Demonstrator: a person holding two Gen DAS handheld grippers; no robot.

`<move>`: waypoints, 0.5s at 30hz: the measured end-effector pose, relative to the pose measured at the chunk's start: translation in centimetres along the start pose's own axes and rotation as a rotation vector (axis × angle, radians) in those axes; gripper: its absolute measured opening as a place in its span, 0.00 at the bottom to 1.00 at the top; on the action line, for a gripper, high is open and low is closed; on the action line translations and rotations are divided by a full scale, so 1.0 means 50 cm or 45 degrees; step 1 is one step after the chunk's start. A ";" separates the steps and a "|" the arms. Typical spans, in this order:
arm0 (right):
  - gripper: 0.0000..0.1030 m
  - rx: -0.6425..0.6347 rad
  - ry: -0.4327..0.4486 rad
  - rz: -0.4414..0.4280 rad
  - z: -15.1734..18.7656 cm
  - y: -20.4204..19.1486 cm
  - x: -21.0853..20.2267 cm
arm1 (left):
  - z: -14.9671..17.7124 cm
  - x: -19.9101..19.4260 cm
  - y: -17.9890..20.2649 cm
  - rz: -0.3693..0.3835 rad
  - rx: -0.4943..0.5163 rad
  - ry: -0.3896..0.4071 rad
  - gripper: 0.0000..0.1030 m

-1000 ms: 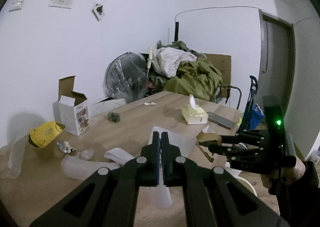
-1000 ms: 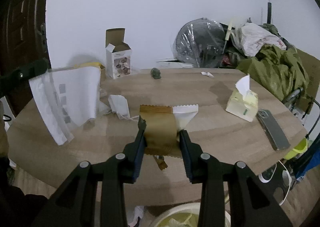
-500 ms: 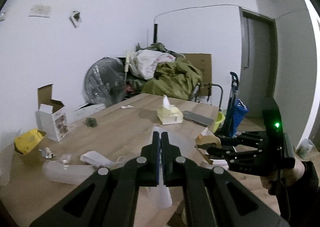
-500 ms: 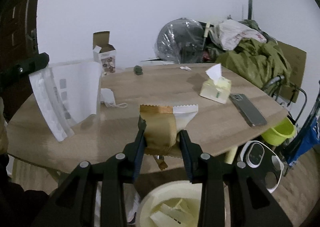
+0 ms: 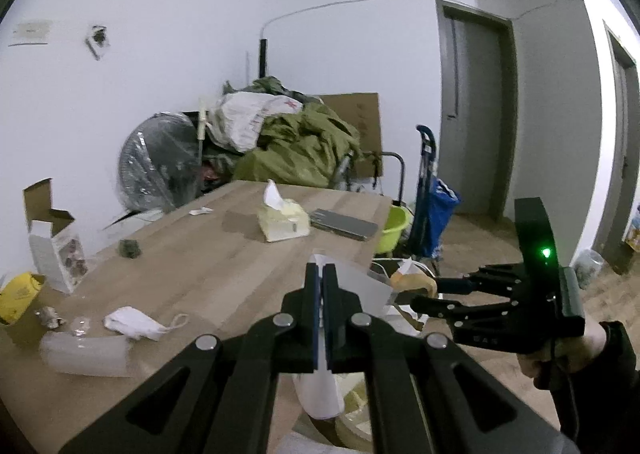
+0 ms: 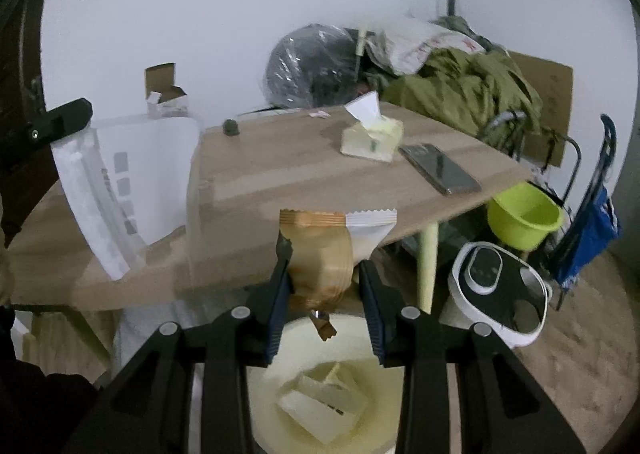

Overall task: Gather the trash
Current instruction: 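Carry both items over the bucket and open both tools to drop them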

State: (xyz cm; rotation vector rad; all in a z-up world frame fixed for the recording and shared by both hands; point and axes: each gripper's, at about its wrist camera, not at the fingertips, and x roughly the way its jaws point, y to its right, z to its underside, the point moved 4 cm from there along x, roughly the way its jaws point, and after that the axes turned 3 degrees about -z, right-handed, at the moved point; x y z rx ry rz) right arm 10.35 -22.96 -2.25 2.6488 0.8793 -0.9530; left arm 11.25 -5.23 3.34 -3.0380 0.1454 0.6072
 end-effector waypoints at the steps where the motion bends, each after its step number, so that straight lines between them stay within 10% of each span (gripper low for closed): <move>1: 0.32 0.009 -0.009 0.006 0.010 0.008 -0.001 | 0.004 0.007 0.008 0.015 0.005 -0.009 0.01; 15: 0.34 0.139 -0.214 0.036 0.169 0.088 0.044 | 0.046 0.105 0.103 0.162 0.094 -0.141 0.01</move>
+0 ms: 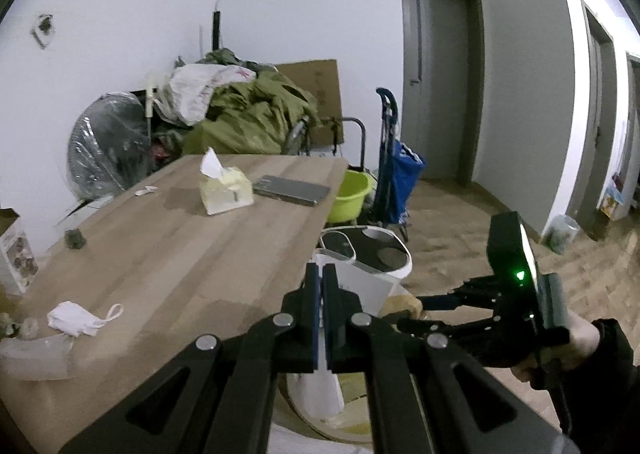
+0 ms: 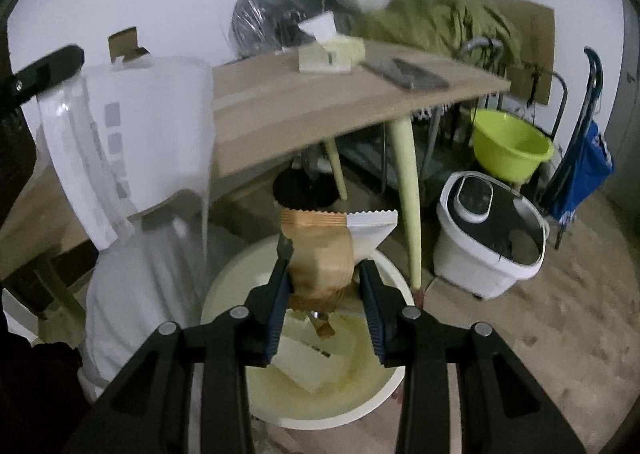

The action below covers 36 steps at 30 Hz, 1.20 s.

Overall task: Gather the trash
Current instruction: 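Carry both items over the bucket and open both tools to drop them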

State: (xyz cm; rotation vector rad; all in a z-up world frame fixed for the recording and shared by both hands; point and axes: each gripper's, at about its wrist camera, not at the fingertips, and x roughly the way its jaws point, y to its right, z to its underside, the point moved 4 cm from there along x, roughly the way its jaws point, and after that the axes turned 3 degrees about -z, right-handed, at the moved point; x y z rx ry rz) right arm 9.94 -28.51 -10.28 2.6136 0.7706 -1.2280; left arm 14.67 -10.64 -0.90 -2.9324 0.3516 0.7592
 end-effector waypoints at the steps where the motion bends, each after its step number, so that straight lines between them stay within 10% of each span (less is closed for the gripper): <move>1: 0.37 0.009 -0.011 0.000 0.006 0.003 0.006 | 0.002 0.008 0.005 0.010 0.005 -0.011 0.01; 4: 0.49 0.031 -0.046 -0.005 0.019 0.017 0.022 | 0.009 0.035 0.019 0.037 0.022 -0.048 0.01; 28: 0.49 0.175 -0.065 0.098 0.038 0.098 0.025 | 0.093 0.241 0.080 0.178 0.022 -0.385 0.03; 36: 0.49 0.167 -0.081 0.105 0.031 0.093 0.032 | 0.100 0.239 0.071 0.217 -0.010 -0.389 0.36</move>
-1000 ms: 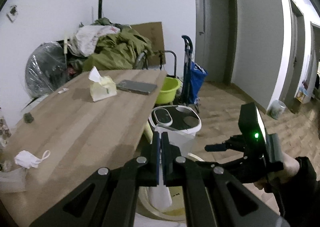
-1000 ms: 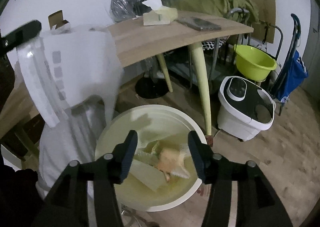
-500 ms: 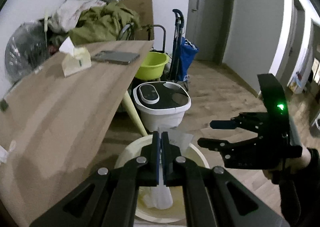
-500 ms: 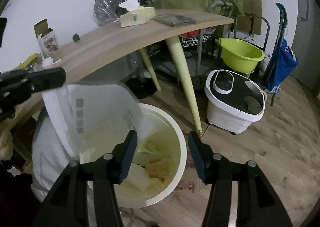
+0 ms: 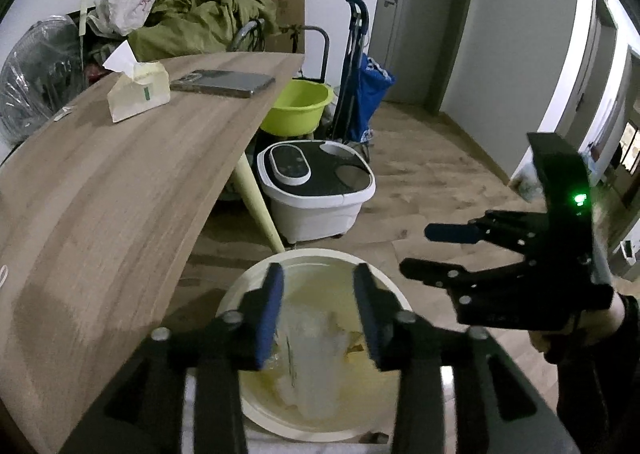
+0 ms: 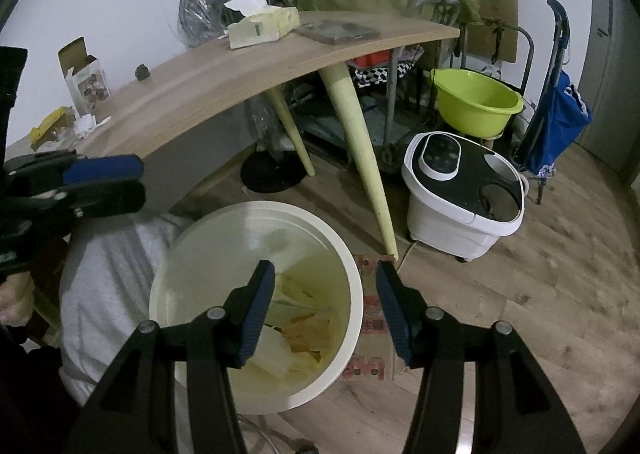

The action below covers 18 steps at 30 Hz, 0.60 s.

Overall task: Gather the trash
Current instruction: 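Carry both items over the bucket and open both tools to drop them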

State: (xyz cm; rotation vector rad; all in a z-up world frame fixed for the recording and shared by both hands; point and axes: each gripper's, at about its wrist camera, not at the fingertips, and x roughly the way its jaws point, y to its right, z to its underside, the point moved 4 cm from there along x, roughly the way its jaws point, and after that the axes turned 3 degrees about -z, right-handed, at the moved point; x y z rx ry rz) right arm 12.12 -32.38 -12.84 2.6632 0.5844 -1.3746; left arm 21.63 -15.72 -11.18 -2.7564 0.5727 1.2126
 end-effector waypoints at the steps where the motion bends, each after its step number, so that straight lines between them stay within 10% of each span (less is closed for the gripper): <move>1: 0.49 -0.002 -0.002 0.000 -0.001 -0.001 0.001 | 0.000 -0.006 -0.001 -0.001 -0.003 0.011 0.37; 18: 0.49 -0.143 0.073 -0.018 -0.060 -0.097 -0.035 | 0.015 -0.115 -0.069 -0.068 -0.087 0.137 0.38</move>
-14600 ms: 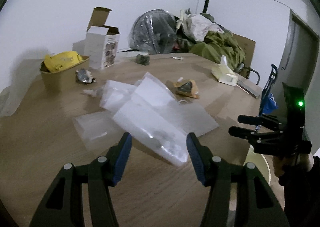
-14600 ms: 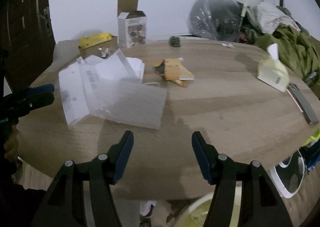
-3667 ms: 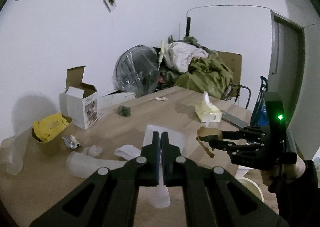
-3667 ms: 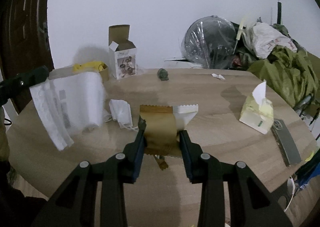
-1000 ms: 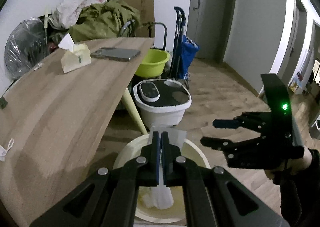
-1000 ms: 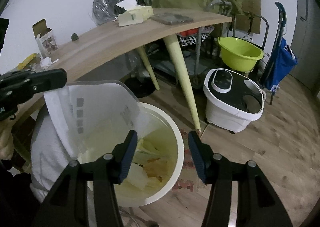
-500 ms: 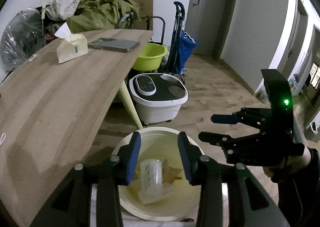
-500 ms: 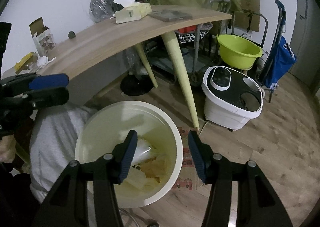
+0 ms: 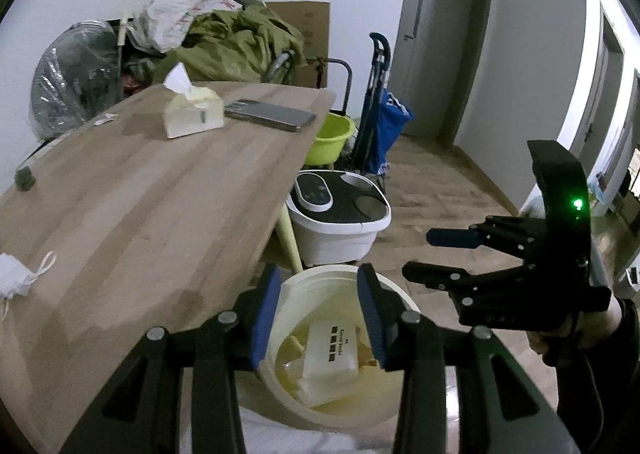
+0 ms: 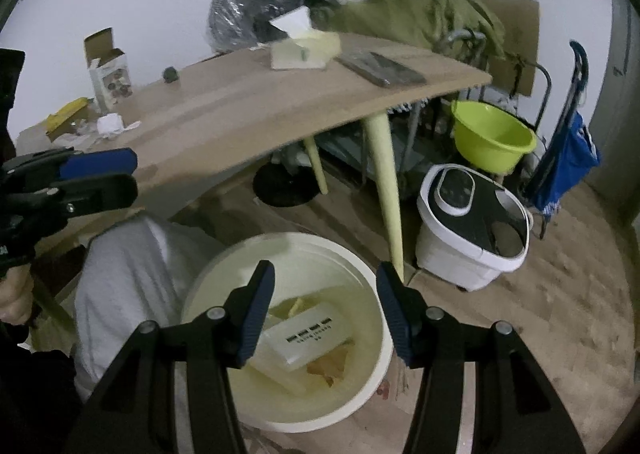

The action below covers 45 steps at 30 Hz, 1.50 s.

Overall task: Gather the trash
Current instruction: 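Carry both items over the bucket and open both tools to drop them, then move both tools back over the table toward the white face mask and plastic sleeve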

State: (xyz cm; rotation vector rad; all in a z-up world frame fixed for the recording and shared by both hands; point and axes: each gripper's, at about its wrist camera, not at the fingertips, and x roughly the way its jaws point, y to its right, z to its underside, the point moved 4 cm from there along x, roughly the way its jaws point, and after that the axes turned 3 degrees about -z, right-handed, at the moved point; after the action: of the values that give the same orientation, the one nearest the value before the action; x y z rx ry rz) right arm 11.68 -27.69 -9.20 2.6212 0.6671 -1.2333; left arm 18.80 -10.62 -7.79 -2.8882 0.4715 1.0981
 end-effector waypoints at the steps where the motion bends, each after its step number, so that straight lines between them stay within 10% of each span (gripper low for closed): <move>1: 0.49 -0.007 0.004 -0.003 -0.004 -0.005 -0.002 | 0.002 -0.008 -0.008 -0.006 -0.008 0.007 0.39; 45: 0.49 -0.515 0.000 -0.401 -0.216 -0.435 0.129 | 0.129 -0.285 -0.350 -0.400 -0.504 0.228 0.48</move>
State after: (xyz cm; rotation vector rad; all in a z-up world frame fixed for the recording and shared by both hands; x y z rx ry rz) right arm 12.65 -2.74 -6.36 2.2402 1.2229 -1.0332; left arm 9.53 10.77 -4.94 -3.2537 -0.2270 0.9802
